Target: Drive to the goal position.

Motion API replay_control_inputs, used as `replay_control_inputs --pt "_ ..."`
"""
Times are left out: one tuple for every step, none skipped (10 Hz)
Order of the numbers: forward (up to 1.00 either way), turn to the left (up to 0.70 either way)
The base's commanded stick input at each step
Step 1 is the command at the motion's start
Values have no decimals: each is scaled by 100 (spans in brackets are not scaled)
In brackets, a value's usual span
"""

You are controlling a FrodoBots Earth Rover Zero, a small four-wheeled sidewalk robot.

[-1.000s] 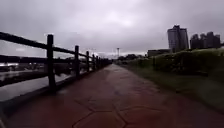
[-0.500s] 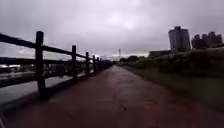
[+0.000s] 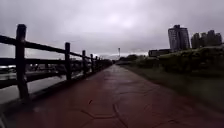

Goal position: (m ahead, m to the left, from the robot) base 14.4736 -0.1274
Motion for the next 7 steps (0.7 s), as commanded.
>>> replay_control_inputs --pt "100 0" --pt "100 0" --pt "100 0" --pt "100 0" --pt "100 0" --pt "100 0" --pt "100 0"
